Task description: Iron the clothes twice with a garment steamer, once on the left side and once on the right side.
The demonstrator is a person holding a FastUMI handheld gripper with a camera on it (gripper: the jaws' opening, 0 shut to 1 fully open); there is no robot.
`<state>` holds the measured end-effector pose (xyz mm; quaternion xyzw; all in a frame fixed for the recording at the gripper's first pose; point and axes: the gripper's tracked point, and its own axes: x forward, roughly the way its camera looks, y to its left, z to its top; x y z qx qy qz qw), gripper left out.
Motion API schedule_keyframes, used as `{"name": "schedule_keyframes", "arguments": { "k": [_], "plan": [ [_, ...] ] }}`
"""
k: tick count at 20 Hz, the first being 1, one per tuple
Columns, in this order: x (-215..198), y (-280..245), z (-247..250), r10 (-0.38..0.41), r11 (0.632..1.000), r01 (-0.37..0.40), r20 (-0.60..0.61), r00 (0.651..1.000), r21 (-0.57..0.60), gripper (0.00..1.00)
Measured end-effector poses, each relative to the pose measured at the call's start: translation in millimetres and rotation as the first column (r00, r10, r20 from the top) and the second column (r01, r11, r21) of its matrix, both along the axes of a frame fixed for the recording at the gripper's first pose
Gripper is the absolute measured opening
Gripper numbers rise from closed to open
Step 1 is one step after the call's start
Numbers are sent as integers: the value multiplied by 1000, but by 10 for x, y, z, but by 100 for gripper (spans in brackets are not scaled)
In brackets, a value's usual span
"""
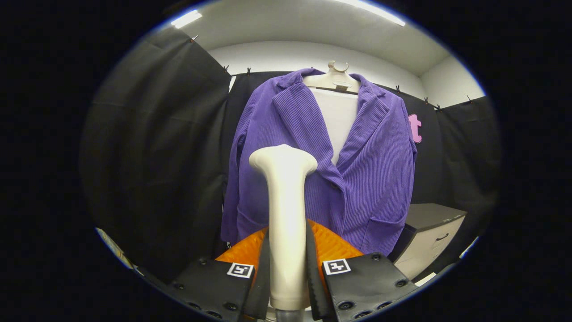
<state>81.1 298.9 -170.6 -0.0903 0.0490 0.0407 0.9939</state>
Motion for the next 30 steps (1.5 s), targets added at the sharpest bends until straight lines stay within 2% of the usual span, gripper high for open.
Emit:
{"name": "schedule_keyframes", "arguments": {
  "k": [18, 25, 30],
  "plan": [
    [-257, -120, -1013, -19, 1000, 17, -163, 986, -12, 44],
    [-422, -160, -1475, -30, 1000, 31, -244, 969, 1, 44],
    [-492, -216, -1728, -45, 999, 38, -289, 956, -32, 44]
  ]
}}
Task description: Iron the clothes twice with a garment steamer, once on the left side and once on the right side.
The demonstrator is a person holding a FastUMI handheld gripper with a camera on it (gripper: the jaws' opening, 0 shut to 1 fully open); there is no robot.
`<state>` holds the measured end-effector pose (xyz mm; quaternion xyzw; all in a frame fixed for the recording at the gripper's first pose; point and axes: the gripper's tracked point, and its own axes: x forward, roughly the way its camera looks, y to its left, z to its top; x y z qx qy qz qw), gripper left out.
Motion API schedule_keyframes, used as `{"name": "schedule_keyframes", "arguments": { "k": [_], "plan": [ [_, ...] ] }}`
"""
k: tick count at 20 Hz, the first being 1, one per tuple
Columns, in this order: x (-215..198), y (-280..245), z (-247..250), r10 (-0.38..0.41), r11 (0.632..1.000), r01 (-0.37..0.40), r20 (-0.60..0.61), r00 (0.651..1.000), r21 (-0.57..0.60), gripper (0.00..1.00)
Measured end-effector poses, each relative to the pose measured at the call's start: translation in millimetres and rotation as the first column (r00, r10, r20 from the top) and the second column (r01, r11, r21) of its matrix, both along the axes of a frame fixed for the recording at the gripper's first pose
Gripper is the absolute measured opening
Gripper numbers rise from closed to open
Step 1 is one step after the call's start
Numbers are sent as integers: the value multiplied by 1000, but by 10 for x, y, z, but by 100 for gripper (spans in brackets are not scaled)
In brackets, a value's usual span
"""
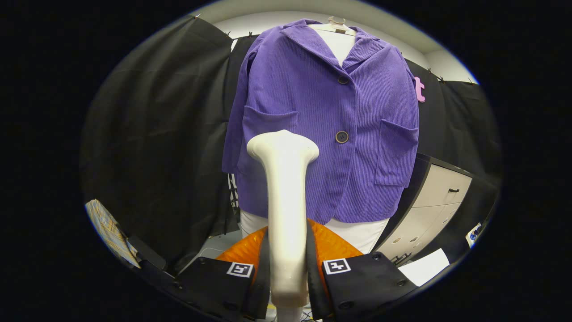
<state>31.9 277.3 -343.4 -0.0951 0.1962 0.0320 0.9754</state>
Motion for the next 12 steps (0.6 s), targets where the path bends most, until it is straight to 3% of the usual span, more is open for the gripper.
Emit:
{"name": "schedule_keyframes", "arguments": {
  "k": [5, 12],
  "plan": [
    [-31, -3, -66, -1, 1000, 2, -18, 1000, 3, 44],
    [-150, -27, 296, -13, 999, 12, 25, 1000, 44, 43]
  ]
}}
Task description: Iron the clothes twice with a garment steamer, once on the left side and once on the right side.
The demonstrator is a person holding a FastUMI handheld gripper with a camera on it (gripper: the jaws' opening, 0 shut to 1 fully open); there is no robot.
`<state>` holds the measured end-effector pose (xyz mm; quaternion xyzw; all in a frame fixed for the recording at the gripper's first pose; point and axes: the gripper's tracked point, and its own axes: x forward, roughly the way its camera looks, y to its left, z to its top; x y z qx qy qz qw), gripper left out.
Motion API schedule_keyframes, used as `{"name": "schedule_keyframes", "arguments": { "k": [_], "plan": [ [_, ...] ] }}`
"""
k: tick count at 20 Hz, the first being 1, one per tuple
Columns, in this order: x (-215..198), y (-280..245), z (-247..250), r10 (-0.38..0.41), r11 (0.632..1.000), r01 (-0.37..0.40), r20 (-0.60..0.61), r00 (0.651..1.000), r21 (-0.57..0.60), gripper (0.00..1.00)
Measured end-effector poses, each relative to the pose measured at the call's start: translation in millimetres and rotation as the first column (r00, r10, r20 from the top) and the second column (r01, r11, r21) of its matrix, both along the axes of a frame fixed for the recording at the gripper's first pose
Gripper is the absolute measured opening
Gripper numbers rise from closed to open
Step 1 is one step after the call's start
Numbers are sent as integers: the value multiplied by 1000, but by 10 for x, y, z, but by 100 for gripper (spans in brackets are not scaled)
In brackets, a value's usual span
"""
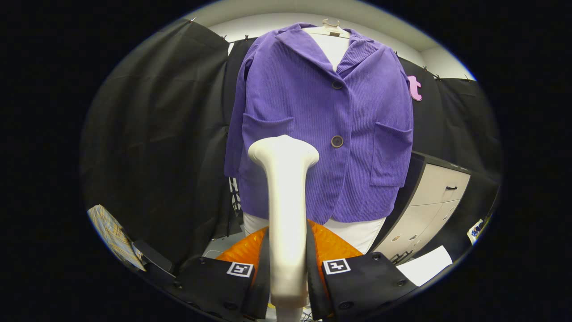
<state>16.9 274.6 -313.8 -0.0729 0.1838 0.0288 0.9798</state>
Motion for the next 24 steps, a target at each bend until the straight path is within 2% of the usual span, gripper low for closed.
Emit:
{"name": "schedule_keyframes", "arguments": {
  "k": [9, 14, 18, 24],
  "plan": [
    [-202, -423, 995, 5, 999, -9, 126, 992, 32, 43],
    [-475, -1000, 1525, -1, 999, -5, 190, 982, 34, 43],
    [-772, -1526, 1831, -44, 999, 36, 237, 970, 38, 43],
    [-1243, -2172, 2015, -83, 996, 72, 253, 964, 54, 43]
  ]
}}
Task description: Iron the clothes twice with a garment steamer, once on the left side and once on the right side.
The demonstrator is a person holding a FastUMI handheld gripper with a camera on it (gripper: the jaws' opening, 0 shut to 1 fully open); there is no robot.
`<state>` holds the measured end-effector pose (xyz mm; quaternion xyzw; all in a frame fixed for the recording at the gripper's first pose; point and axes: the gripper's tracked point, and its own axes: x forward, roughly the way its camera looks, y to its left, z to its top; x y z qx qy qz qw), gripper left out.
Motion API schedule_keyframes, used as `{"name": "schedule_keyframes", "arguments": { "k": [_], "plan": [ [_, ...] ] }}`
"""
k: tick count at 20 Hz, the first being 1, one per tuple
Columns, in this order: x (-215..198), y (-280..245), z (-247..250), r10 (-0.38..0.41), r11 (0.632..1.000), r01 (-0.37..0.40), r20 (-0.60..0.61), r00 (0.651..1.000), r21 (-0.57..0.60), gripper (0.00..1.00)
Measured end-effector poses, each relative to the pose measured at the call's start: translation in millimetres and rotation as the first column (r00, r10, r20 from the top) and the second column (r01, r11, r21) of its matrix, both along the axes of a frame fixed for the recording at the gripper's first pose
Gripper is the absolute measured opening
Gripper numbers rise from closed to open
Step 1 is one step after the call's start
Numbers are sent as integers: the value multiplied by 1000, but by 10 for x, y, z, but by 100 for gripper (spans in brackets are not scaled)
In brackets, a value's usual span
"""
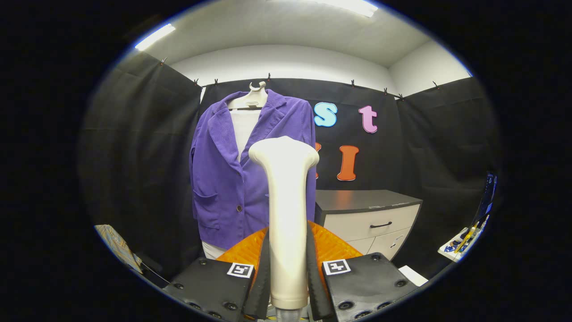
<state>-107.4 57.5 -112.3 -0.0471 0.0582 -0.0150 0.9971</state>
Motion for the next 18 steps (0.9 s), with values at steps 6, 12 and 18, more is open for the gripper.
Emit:
{"name": "schedule_keyframes", "arguments": {
  "k": [6, 12, 18],
  "plan": [
    [-479, -449, 8, -5, 1000, 5, -10, 1000, -8, 43],
    [-818, -691, -23, 8, 1000, -8, -11, 1000, -3, 43],
    [-985, -779, -31, 15, 1000, -15, 0, 1000, 19, 43]
  ]
}}
